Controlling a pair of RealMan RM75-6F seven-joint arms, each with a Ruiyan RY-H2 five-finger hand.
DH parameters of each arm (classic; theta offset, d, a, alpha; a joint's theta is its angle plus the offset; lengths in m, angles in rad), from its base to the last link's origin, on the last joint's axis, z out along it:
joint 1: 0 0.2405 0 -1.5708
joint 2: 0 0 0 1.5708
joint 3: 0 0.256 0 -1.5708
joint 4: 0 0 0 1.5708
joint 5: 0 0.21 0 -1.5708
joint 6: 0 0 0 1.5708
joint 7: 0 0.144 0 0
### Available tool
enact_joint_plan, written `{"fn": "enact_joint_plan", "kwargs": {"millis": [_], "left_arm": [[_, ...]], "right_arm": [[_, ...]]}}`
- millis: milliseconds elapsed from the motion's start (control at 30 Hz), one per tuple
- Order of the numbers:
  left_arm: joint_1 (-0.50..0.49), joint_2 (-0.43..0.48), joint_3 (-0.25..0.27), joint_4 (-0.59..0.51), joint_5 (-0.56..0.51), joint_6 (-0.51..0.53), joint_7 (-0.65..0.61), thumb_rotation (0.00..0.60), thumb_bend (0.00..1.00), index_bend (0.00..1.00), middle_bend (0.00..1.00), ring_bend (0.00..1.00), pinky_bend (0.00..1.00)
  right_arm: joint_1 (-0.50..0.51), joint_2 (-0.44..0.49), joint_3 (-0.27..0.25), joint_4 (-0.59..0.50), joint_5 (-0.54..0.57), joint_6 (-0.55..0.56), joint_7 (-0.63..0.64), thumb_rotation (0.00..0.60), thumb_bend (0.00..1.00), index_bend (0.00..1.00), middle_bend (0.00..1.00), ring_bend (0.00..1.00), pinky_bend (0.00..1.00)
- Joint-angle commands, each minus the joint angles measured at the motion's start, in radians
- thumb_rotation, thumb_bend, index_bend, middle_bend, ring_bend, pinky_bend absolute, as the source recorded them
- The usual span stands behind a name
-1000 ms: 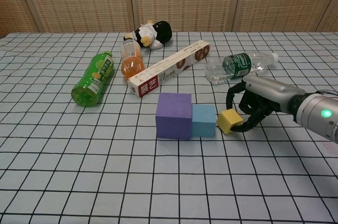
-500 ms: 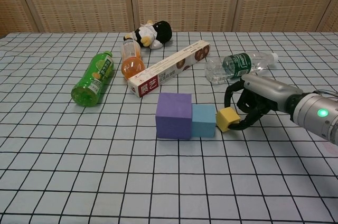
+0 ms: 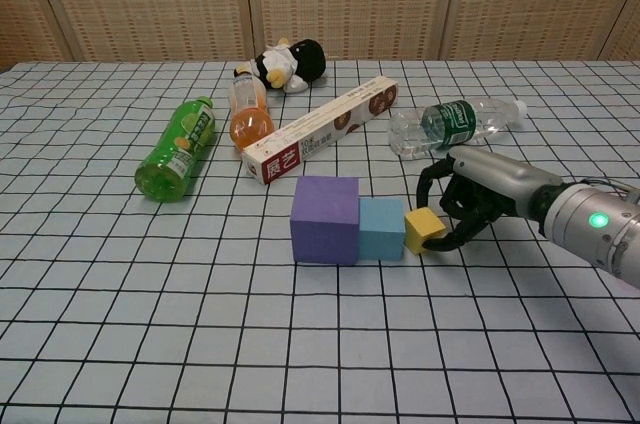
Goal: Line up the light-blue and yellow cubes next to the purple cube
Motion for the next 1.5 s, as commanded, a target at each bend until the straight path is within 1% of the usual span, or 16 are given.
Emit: {"fn": "enact_joint_plan", "kwargs": {"millis": [33, 233, 333, 400, 500, 533, 600, 667, 733, 767, 900, 1033, 1100, 1233, 1400, 1500], "left_arm": [[0.0, 0.0, 0.0, 0.0, 0.0, 0.0, 0.0, 0.6, 0.5, 0.22, 0.2, 0.22, 0.43], [-0.001, 0.0, 0.0, 0.001, -0.001, -0.001, -0.001, 0.6, 0.5, 0.22, 0.2, 0.22, 0.43], [-0.001, 0.0, 0.001, 0.0, 0.0, -0.002, 0.0, 0.6, 0.5, 0.22, 0.2, 0.22, 0.43], [-0.001, 0.0, 0.001, 0.0, 0.0, -0.003, -0.001, 0.6, 0.5, 0.22, 0.2, 0.22, 0.43], [-0.001, 0.0, 0.0, 0.0, -0.003, -0.004, 0.0, 0.6, 0.5, 0.22, 0.2, 0.22, 0.43], [-0.002, 0.0, 0.0, 0.0, -0.004, -0.005, 0.0, 0.6, 0.5, 0.22, 0.2, 0.22, 0.43], [-0.002, 0.0, 0.0, 0.0, -0.005, -0.006, 0.001, 0.6, 0.5, 0.22, 0.2, 0.22, 0.43], [-0.002, 0.0, 0.0, 0.0, -0.004, -0.005, 0.001, 0.6, 0.5, 0.22, 0.2, 0.22, 0.43], [-0.002, 0.0, 0.0, -0.001, -0.004, -0.004, 0.001, 0.6, 0.5, 0.22, 0.2, 0.22, 0.43], [-0.001, 0.0, 0.0, -0.001, -0.003, -0.003, 0.002, 0.6, 0.5, 0.22, 0.2, 0.22, 0.43], [-0.002, 0.0, 0.0, -0.001, -0.004, -0.005, 0.003, 0.6, 0.5, 0.22, 0.2, 0.22, 0.43], [-0.002, -0.001, 0.001, -0.001, -0.002, -0.003, 0.004, 0.6, 0.5, 0.22, 0.2, 0.22, 0.43], [-0.002, -0.001, 0.001, -0.001, -0.002, -0.004, 0.005, 0.6, 0.5, 0.22, 0.2, 0.22, 0.43], [-0.003, -0.001, 0.001, -0.002, -0.004, -0.007, 0.008, 0.6, 0.5, 0.22, 0.2, 0.22, 0.43], [-0.002, 0.0, 0.001, -0.003, -0.002, -0.003, 0.006, 0.6, 0.5, 0.22, 0.2, 0.22, 0.43], [-0.002, 0.0, 0.001, -0.003, -0.003, -0.003, 0.005, 0.6, 0.5, 0.22, 0.2, 0.22, 0.43]], "right_arm": [[-0.001, 0.003, -0.005, 0.001, -0.009, -0.001, 0.007, 0.6, 0.08, 0.48, 0.9, 0.97, 1.0], [-0.001, 0.029, -0.01, -0.018, -0.008, -0.013, -0.002, 0.6, 0.08, 0.29, 0.9, 0.97, 1.0], [-0.003, 0.044, -0.008, -0.032, -0.005, -0.015, -0.003, 0.6, 0.08, 0.25, 0.9, 0.97, 1.0], [-0.005, 0.064, -0.01, -0.053, -0.003, -0.018, -0.008, 0.6, 0.08, 0.23, 0.9, 0.97, 1.0], [-0.007, 0.105, -0.015, -0.104, 0.011, -0.028, -0.035, 0.6, 0.08, 0.24, 0.9, 0.97, 1.0], [-0.009, 0.118, -0.016, -0.124, 0.019, -0.029, -0.048, 0.6, 0.1, 0.25, 0.9, 0.97, 1.0], [-0.015, 0.14, -0.016, -0.164, 0.043, -0.014, -0.094, 0.6, 0.18, 0.27, 0.9, 0.97, 1.0], [-0.022, 0.15, -0.015, -0.194, 0.071, 0.008, -0.147, 0.6, 0.29, 0.29, 0.9, 0.97, 1.0], [-0.026, 0.161, -0.017, -0.229, 0.102, 0.029, -0.205, 0.6, 0.37, 0.3, 0.9, 0.97, 1.0], [-0.028, 0.166, -0.017, -0.247, 0.118, 0.038, -0.232, 0.6, 0.39, 0.31, 0.9, 0.97, 1.0], [-0.029, 0.174, -0.014, -0.275, 0.16, 0.053, -0.28, 0.6, 0.52, 0.32, 0.9, 0.97, 1.0], [-0.022, 0.183, -0.009, -0.288, 0.215, 0.035, -0.301, 0.6, 0.68, 0.34, 0.9, 0.97, 1.0], [-0.016, 0.19, -0.009, -0.298, 0.244, 0.024, -0.315, 0.6, 0.71, 0.34, 0.9, 0.97, 1.0], [-0.006, 0.196, -0.016, -0.313, 0.276, 0.006, -0.332, 0.6, 0.74, 0.37, 0.9, 0.97, 1.0], [0.013, 0.224, -0.016, -0.34, 0.324, -0.08, -0.286, 0.6, 0.75, 0.39, 0.9, 0.97, 1.0], [0.022, 0.236, -0.018, -0.343, 0.334, -0.107, -0.268, 0.6, 0.76, 0.39, 0.9, 0.97, 1.0]]}}
